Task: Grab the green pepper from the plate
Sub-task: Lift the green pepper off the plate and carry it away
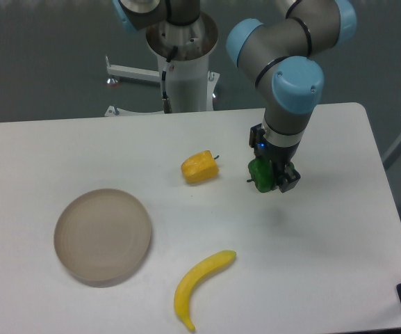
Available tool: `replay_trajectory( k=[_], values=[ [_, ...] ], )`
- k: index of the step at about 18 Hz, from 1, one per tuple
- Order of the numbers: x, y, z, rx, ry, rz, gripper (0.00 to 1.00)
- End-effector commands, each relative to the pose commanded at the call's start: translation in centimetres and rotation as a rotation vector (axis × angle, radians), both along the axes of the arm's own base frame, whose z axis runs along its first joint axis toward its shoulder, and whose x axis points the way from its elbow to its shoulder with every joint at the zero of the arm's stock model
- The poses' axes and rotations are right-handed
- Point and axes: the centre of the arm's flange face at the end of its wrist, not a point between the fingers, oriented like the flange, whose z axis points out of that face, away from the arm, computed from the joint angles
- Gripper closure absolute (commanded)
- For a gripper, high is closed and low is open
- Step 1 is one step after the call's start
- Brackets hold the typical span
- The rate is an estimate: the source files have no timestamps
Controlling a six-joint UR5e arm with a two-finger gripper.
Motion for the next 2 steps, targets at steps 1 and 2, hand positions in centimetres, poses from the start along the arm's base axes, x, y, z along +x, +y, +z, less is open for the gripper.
replay_trajectory(
  k=[1, 2],
  values=[
    [0.09, 0.03, -0.25, -0.004, -0.002, -0.002, 0.76],
    [0.10, 0.04, -0.25, -0.003, -0.003, -0.002, 0.76]
  ],
)
